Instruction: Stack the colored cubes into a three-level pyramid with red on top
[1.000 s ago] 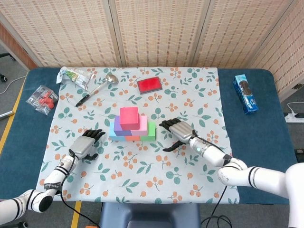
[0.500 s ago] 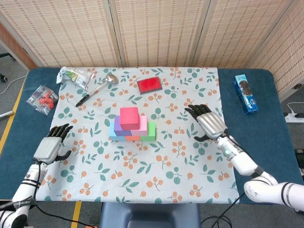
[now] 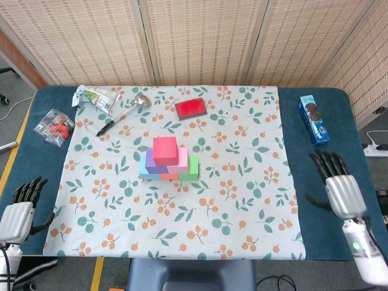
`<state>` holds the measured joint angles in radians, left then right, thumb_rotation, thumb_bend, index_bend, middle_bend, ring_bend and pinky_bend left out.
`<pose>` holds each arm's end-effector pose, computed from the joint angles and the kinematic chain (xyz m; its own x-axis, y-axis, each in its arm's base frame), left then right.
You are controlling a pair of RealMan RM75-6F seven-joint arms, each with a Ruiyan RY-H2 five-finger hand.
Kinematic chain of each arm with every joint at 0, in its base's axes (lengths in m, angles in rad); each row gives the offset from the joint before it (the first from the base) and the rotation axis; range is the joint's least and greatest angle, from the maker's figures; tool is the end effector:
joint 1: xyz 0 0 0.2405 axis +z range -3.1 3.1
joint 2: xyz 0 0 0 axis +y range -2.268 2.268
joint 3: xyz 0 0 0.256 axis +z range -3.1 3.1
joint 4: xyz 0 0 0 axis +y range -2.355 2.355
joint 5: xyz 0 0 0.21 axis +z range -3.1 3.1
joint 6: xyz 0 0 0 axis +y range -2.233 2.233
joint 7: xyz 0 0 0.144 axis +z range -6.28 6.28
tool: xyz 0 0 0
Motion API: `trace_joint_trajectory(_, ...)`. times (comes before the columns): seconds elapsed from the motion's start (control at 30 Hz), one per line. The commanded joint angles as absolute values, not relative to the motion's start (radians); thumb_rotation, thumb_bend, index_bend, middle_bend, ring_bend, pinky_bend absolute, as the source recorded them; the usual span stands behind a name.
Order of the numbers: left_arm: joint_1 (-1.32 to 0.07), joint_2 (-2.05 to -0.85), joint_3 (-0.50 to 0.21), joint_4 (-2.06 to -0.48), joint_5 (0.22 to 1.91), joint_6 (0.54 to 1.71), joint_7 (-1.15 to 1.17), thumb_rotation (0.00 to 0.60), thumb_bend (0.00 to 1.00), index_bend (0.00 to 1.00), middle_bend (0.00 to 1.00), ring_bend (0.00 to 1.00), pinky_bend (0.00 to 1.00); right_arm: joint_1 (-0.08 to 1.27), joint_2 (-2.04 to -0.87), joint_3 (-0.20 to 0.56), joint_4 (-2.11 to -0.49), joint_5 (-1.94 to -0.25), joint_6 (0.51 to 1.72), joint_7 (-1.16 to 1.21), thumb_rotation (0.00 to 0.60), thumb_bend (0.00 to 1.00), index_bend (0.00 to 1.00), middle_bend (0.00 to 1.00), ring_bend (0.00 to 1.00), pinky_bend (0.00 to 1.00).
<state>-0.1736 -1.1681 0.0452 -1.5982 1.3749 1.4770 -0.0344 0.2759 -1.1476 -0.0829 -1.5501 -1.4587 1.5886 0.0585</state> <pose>-0.3181 0.1881 0.1375 0.3322 0.0736 0.9403 0.9413 0.0382 -0.3355 -0.2945 -0.2138 0.1551 0.3791 0.0464 0.9242 -0.9135 -0.1408 0.3818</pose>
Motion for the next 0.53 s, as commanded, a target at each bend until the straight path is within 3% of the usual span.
trace_joint_trajectory(0.03, -0.139, -1.170, 0.068, -1.619, 1.416, 1.517, -0.019, 0.600, 0.35, 0.01, 0.00, 0.00, 0.00, 0.165, -1.173, -0.133, -1.496, -1.527, 1.686, 0.125, 0.594, 0.10, 0.00, 0.00, 0.00, 0.00)
trace_joint_trajectory(0.27, -0.100, -1.191, 0.079, -1.627, 1.463, 1.549, 0.013, 0.600, 0.35, 0.01, 0.00, 0.00, 0.00, 0.082, -1.177, -0.146, -1.483, -1.545, 1.717, 0.156, 0.566, 0.10, 0.00, 0.00, 0.00, 0.00)
trace_joint_trajectory(0.53, -0.097, -1.225, 0.023, -1.563, 1.451, 1.556, 0.007, 0.600, 0.35, 0.01, 0.00, 0.00, 0.00, 0.050, -1.176, -0.127, -1.491, -1.558, 1.698, 0.162, 0.565, 0.10, 0.00, 0.00, 0.00, 0.00)
